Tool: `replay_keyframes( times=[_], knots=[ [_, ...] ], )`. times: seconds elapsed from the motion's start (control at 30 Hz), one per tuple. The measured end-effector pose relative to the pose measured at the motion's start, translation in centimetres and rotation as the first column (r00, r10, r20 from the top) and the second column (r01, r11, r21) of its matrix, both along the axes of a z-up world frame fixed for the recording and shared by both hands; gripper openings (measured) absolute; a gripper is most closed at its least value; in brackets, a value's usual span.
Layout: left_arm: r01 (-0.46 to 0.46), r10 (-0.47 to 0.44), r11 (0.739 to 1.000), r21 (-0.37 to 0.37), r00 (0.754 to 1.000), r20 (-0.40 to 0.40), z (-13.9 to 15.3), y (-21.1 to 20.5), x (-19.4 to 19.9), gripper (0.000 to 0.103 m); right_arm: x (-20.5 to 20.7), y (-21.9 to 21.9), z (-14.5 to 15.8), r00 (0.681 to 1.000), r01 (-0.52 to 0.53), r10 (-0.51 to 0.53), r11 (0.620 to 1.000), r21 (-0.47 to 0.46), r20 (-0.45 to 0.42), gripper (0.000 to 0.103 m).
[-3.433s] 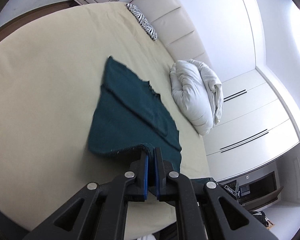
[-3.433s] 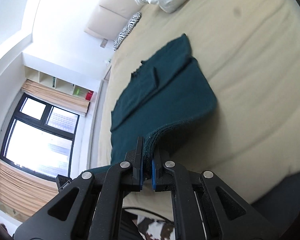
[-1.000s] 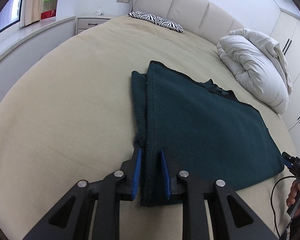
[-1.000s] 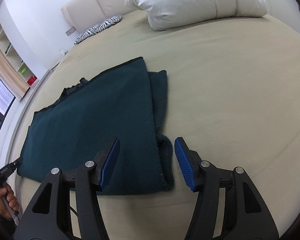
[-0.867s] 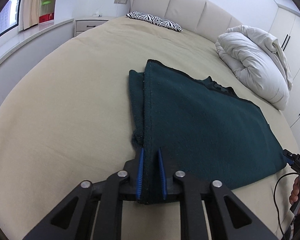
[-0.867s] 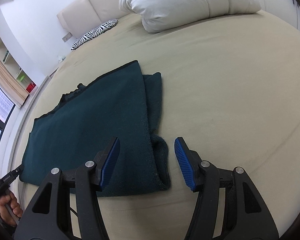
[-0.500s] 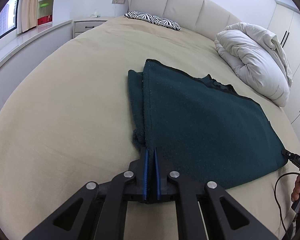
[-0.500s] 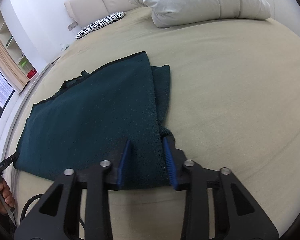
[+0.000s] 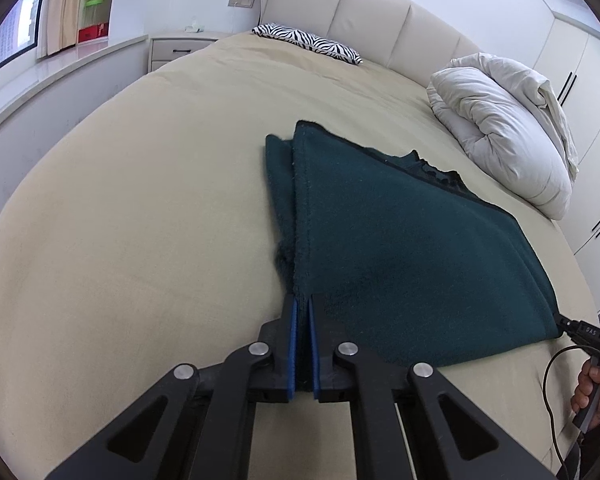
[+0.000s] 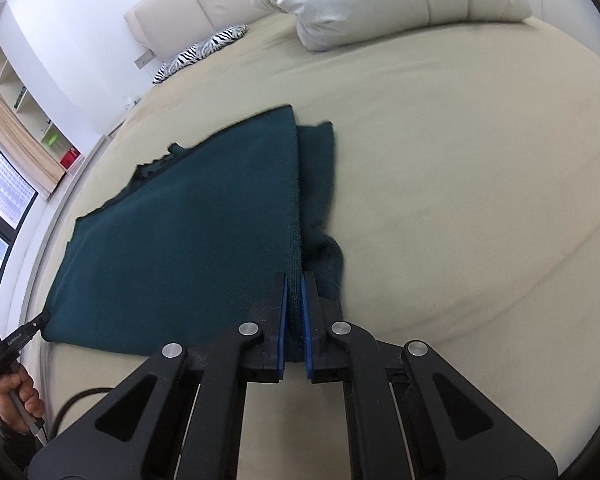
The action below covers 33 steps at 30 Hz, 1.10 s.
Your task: Fold small clothes
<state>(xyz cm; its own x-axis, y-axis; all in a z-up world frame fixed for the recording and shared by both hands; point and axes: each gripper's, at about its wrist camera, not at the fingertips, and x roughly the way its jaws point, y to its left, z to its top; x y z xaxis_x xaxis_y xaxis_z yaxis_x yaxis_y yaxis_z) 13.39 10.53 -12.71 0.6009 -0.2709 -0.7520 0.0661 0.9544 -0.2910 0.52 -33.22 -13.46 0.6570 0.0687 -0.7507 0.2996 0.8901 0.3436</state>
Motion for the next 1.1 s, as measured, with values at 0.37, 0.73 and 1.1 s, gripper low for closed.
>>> replay_keyframes(
  times=[0.37, 0.73, 1.1],
  knots=[
    [-0.016, 0.015, 0.998, -0.054, 1.000, -0.010, -0.7, 1.0, -0.7, 0.006, -1.2, 0.3, 0.1, 0.999, 0.010, -0.009, 1.000, -0.012, 0.030, 0.005],
    [-0.019, 0.017, 0.997, -0.074, 0.999, -0.029, -1.6, 1.3, -0.8, 0.007, -0.9, -0.4, -0.7, 0.999, 0.030, -0.030, 1.000, 0.007, 0.014, 0.005],
    [-0.024, 0.022, 0.997, -0.068, 0.999, -0.028, -2.1, 1.2, -0.8, 0.008, -1.2, -1.0, -1.2, 0.999, 0.021, -0.025, 0.995, 0.095, 0.040, 0.009]
  ],
)
